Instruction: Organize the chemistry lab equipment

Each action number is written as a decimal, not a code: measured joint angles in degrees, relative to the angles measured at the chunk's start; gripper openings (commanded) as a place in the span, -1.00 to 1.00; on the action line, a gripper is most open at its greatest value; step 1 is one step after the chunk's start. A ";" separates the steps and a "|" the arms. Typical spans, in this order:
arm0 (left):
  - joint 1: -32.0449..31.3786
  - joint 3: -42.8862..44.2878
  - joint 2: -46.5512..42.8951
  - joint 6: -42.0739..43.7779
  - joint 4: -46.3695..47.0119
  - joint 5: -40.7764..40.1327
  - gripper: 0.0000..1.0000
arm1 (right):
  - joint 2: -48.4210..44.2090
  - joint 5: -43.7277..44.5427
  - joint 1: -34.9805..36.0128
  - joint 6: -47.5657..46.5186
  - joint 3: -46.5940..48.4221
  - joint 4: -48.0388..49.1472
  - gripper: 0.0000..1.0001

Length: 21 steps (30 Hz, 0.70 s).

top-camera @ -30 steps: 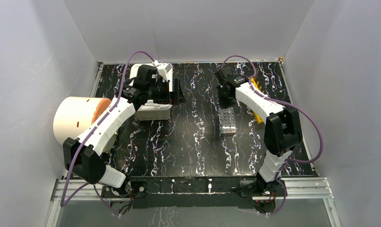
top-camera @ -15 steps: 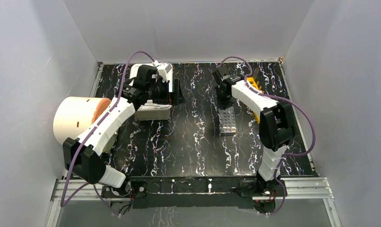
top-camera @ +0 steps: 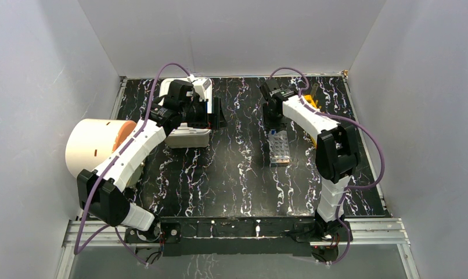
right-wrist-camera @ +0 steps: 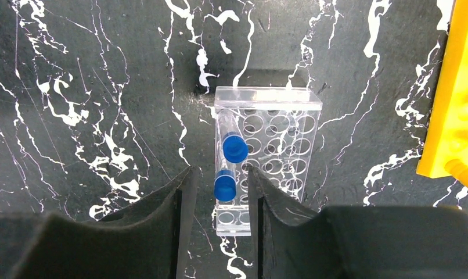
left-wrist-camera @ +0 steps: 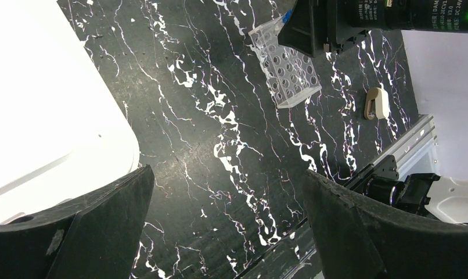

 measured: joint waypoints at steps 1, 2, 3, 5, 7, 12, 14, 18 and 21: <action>0.00 0.00 -0.04 0.02 -0.02 -0.02 0.97 | 0.00 0.02 0.00 0.04 0.02 -0.20 0.02; 0.00 0.00 -0.07 0.02 -0.02 -0.02 0.97 | 0.00 0.02 0.00 0.13 0.07 -0.33 0.08; 0.00 0.00 -0.11 0.04 -0.04 -0.04 0.97 | 0.00 0.00 0.00 0.20 0.28 -0.57 0.13; 0.00 0.00 -0.17 0.04 -0.13 -0.26 0.97 | -0.02 -0.11 0.00 0.46 0.81 -0.85 0.22; 0.00 0.00 -0.24 -0.02 -0.17 -0.63 0.97 | -0.28 -0.35 0.00 0.79 1.07 -0.87 0.32; 0.00 0.42 -0.48 -1.73 -1.27 -3.61 0.97 | -3.80 -0.66 0.00 0.76 0.87 -0.24 0.48; 0.00 0.68 -0.83 -2.80 -1.90 -5.70 0.97 | -7.37 -0.39 0.00 0.35 -0.35 1.07 0.56; 0.00 0.87 -2.93 -4.55 -3.45 -9.97 0.97 | -16.83 1.18 0.00 -1.22 -4.94 4.02 0.79; 0.02 0.85 -5.75 -5.49 -4.61 -13.22 0.97 | -24.50 3.58 0.00 -2.69 -9.79 6.45 0.97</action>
